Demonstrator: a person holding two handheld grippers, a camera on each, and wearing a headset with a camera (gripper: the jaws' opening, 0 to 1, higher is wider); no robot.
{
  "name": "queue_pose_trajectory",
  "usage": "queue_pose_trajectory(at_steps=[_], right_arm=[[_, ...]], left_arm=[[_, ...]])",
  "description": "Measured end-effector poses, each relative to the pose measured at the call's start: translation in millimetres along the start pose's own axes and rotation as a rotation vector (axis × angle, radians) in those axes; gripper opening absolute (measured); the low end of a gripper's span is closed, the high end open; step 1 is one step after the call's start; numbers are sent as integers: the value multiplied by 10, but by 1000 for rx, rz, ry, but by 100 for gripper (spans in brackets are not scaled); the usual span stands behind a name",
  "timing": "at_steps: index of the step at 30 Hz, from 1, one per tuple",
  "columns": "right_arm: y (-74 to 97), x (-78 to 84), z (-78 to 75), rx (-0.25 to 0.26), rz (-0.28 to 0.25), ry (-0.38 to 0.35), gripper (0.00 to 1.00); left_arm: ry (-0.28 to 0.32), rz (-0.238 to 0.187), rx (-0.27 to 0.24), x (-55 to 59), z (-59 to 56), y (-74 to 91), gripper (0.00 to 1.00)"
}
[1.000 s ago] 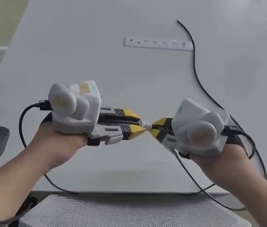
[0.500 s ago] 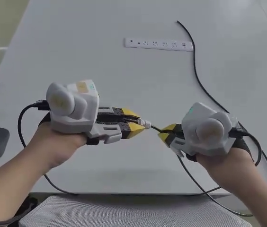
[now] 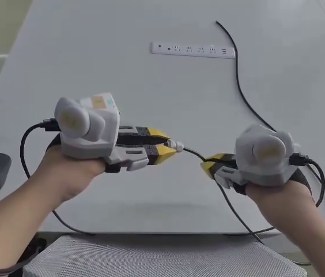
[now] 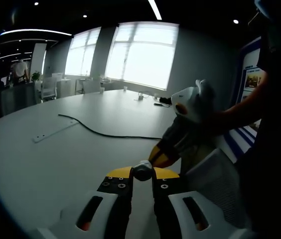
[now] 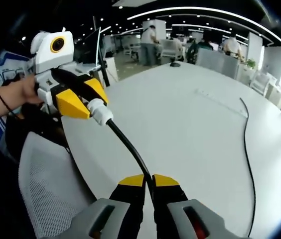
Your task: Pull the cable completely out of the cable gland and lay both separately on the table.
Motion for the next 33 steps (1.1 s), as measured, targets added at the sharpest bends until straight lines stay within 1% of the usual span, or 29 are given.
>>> queue_pose_trajectory(at_steps=[2, 7, 14, 17, 18, 20, 22, 25, 29, 33], right_arm=[[-19, 50, -19, 9, 10, 1, 0], [-19, 118, -71, 6, 11, -37, 0], [-43, 197, -107, 11, 20, -41, 0], [-50, 235, -110, 14, 27, -30, 0], [-51, 252, -120, 30, 35, -5, 0], [-64, 270, -118, 35, 40, 9, 0], [-67, 284, -136, 32, 43, -6, 0], [-57, 281, -137, 31, 38, -4, 0], [-50, 280, -141, 31, 38, -6, 0], [-40, 278, -143, 32, 41, -8, 0]], left_arm=[[-1, -1, -1, -4, -6, 5, 15], [-4, -5, -6, -9, -20, 14, 15], [-2, -6, -13, -5, -20, 20, 15], [0, -7, -15, 2, -16, 25, 15], [-2, -6, -16, 5, -17, 26, 15], [-1, -4, -16, 16, -20, 31, 15], [3, -4, -14, 24, -31, 34, 15], [-1, 3, -14, 41, -46, 22, 15], [0, -1, -12, 30, -62, 21, 15], [-3, 4, -11, 45, -77, 11, 15]])
Point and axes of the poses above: the centre of the closed fingertips' face, and the gripper's own axes: y roughly backward along the fingers, z roughly to its left, x roughly out of its underside, the point moved 1 cm from there along y, roughly backward along the fingers, and after that the axes turned 15 degrees about z, right-handed, at the moved point
